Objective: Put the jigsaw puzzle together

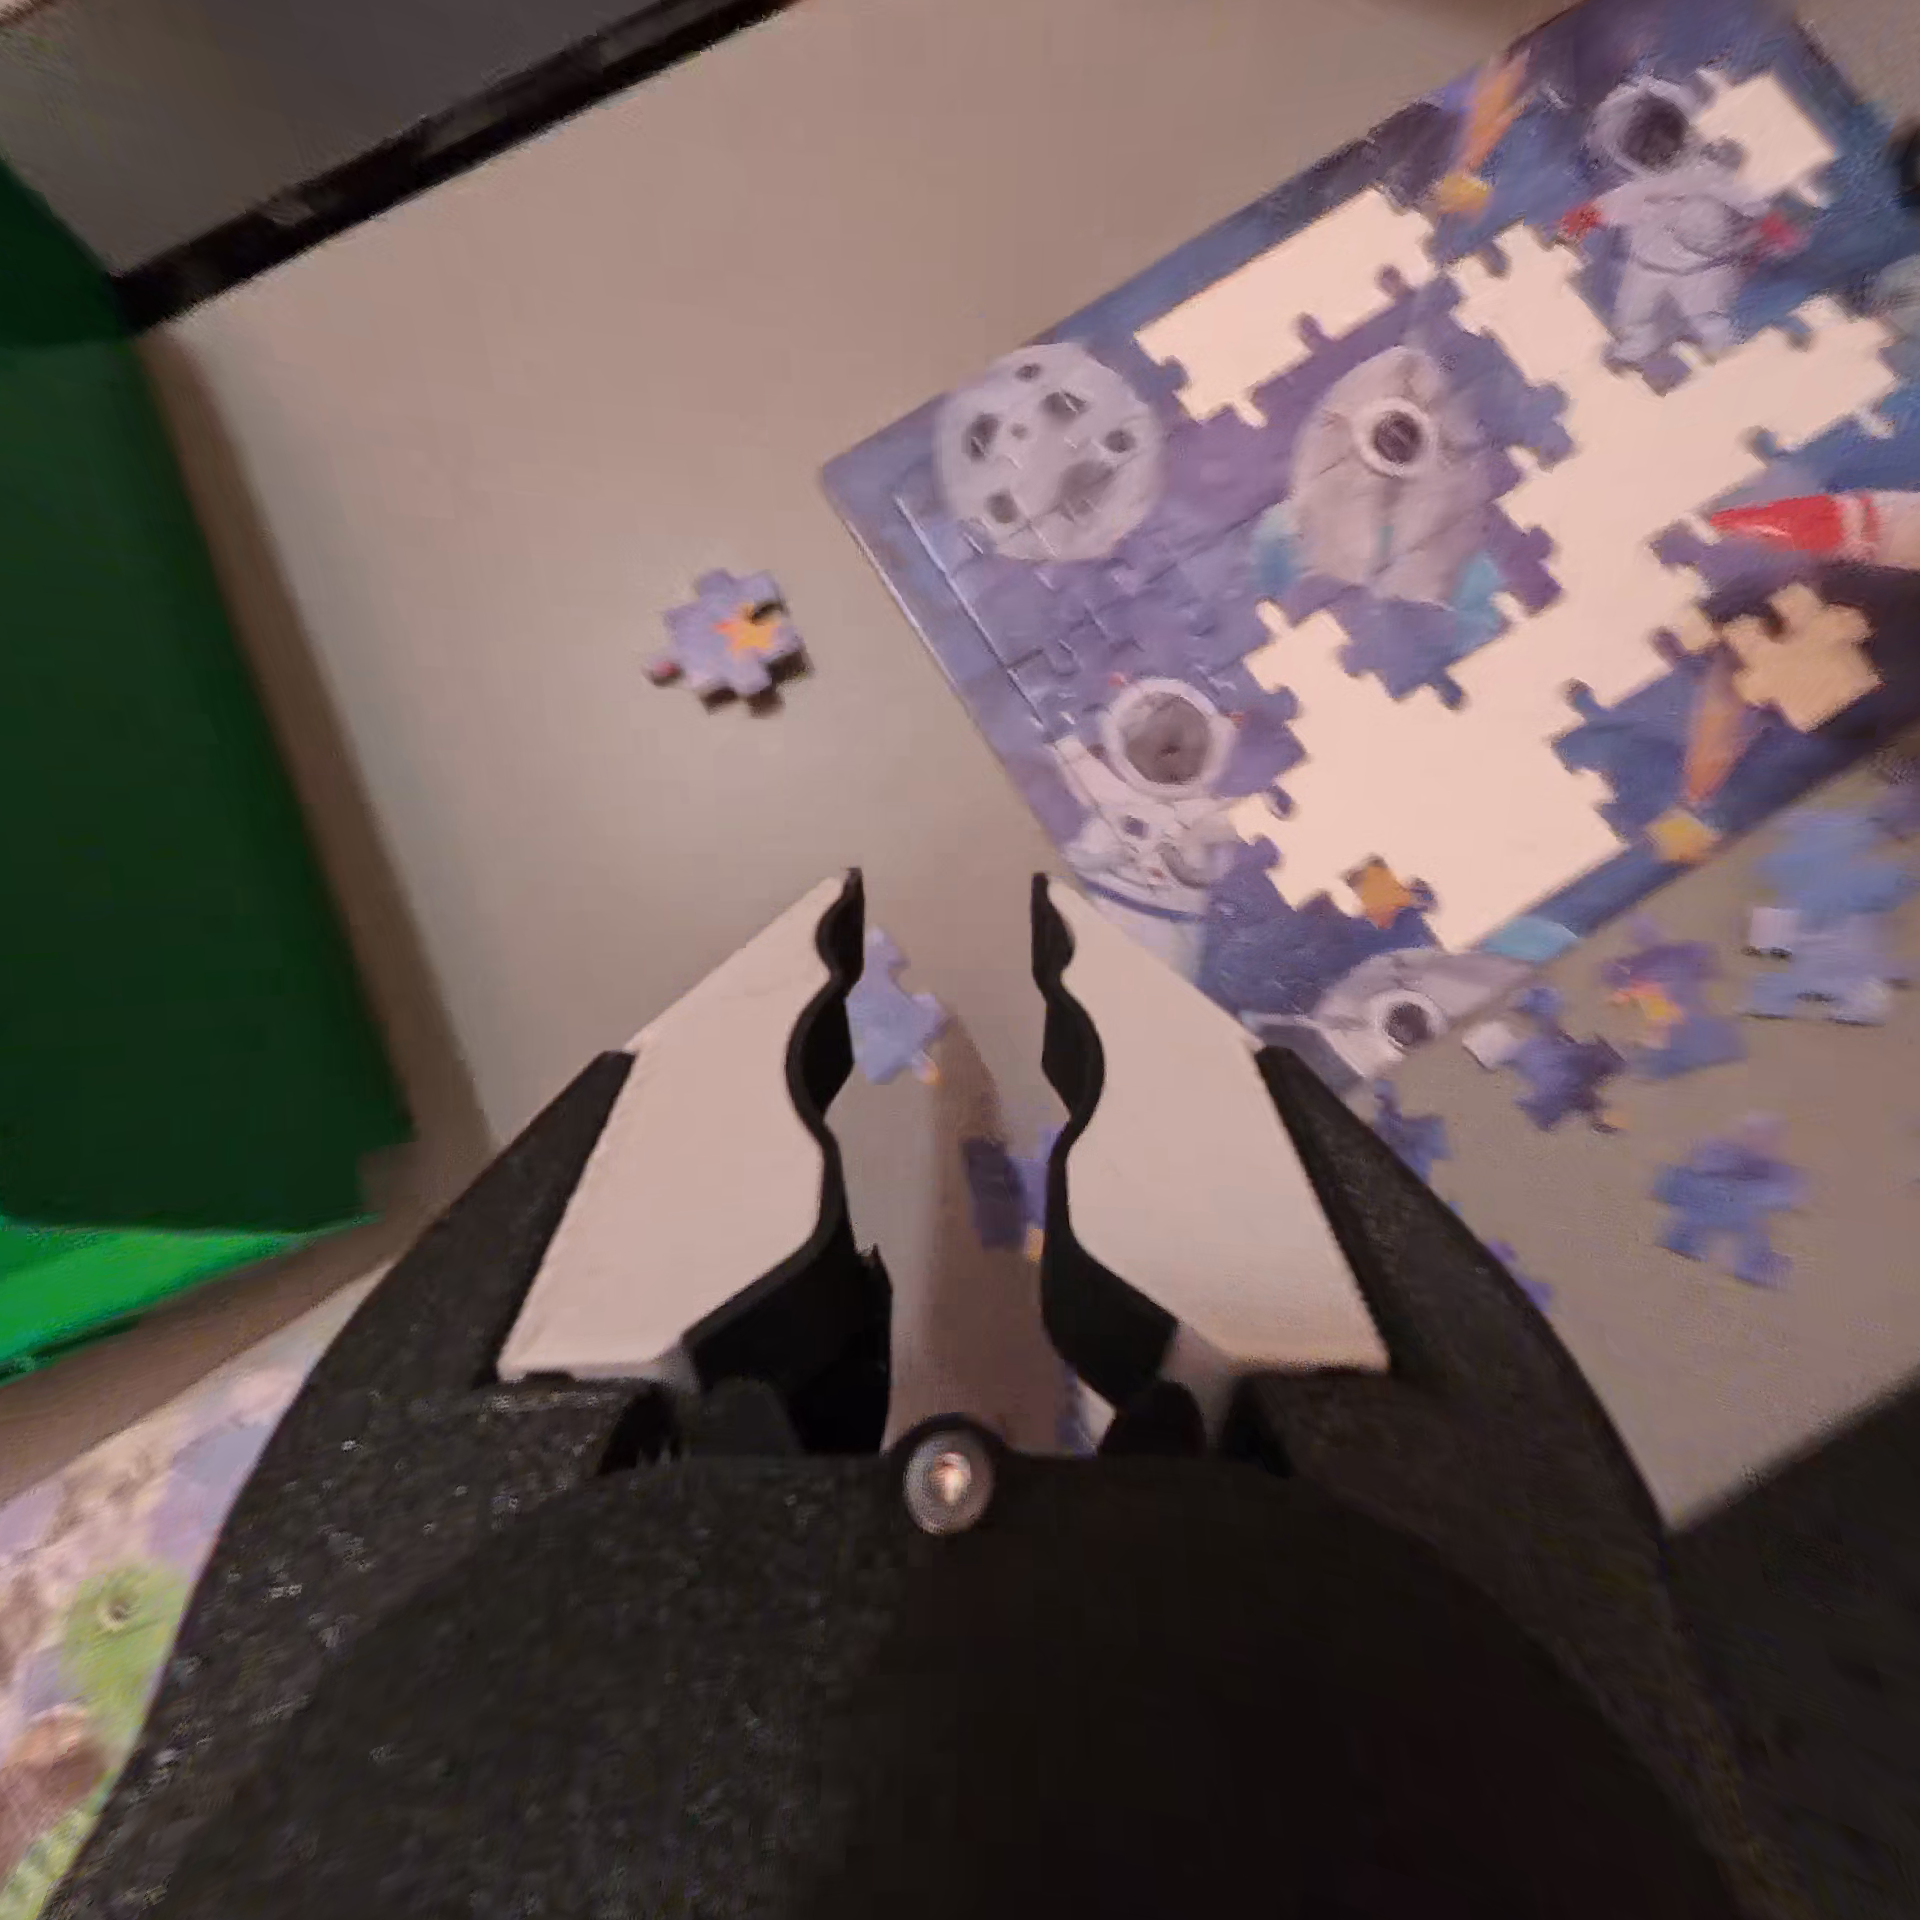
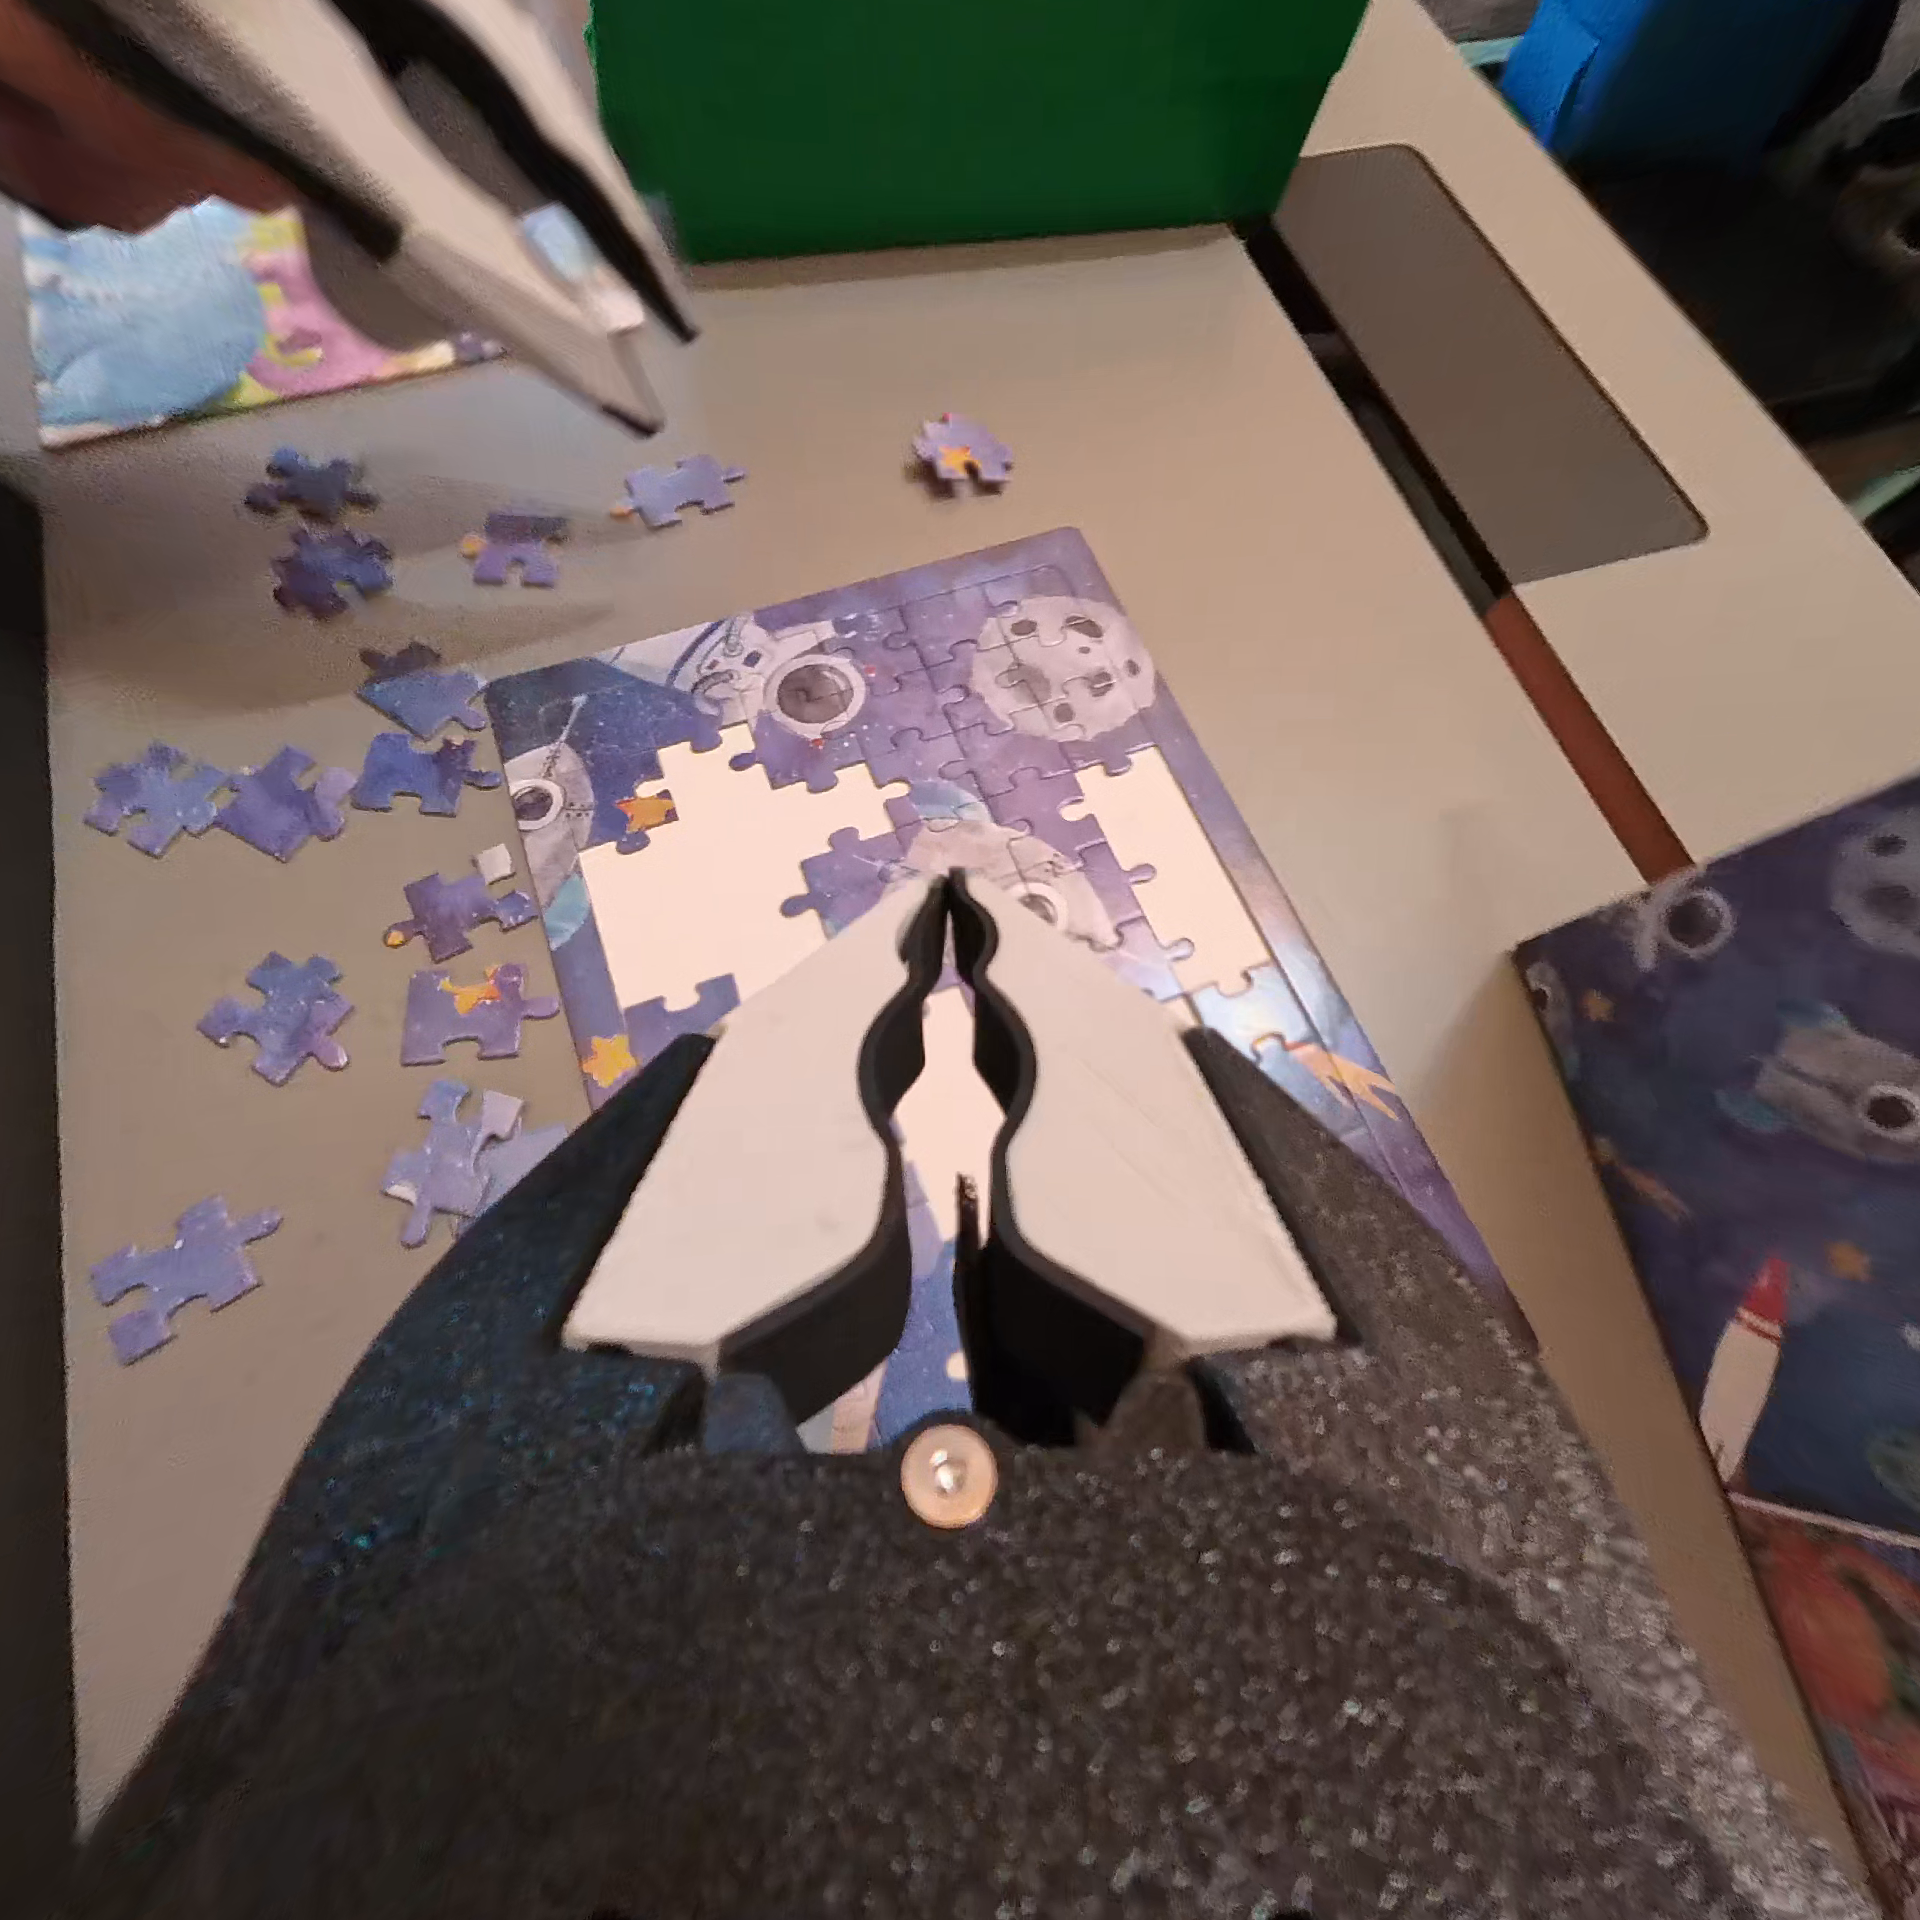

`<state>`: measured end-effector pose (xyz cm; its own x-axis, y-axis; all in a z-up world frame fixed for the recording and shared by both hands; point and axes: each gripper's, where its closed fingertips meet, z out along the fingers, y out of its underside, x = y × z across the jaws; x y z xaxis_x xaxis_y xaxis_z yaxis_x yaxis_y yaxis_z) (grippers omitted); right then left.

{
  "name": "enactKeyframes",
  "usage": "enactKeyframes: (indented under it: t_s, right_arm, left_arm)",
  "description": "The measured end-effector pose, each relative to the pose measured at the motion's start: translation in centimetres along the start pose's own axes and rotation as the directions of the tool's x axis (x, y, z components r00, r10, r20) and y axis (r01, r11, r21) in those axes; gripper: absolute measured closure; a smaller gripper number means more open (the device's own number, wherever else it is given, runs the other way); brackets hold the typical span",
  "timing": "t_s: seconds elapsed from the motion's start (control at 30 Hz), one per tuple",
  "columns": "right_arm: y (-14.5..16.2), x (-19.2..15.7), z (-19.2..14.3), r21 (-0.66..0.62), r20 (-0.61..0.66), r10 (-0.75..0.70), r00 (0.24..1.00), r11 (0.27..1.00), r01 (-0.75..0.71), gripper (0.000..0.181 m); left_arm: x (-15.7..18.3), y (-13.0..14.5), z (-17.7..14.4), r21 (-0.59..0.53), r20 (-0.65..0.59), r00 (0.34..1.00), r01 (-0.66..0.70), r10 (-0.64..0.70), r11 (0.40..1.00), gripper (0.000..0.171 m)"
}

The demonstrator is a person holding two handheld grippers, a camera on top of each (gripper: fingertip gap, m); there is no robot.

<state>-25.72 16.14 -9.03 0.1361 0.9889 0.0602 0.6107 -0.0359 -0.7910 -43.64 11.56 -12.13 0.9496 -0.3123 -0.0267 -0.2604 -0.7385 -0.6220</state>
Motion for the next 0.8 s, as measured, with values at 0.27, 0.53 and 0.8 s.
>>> enactKeyframes:
  t_s: [0.27, 0.53, 0.8]
  right_arm:
    - [1.0, -0.7, 1.3, -0.071, -0.019, -0.081, 0.997, 0.994, 0.080, 0.181]
    - [2.0, 4.0, -2.8, 0.008, -0.110, 0.053, 0.992, 0.999, -0.052, 0.181]
    - [2.1, 5.5, -4.2, 0.105, -0.084, 0.166, 0.982, 0.982, -0.157, 0.181]
  left_arm:
    - [-5.1, -2.1, 6.8, -0.070, 0.048, 0.999, -0.006, 0.009, 0.998, 0.113]
    - [-6.1, -1.9, 8.8, -0.018, 0.047, 0.990, 0.132, -0.131, 0.991, 0.114]
    - [-5.3, -1.7, 8.3, -0.005, 0.030, 0.994, 0.106, -0.106, 0.994, 0.138]
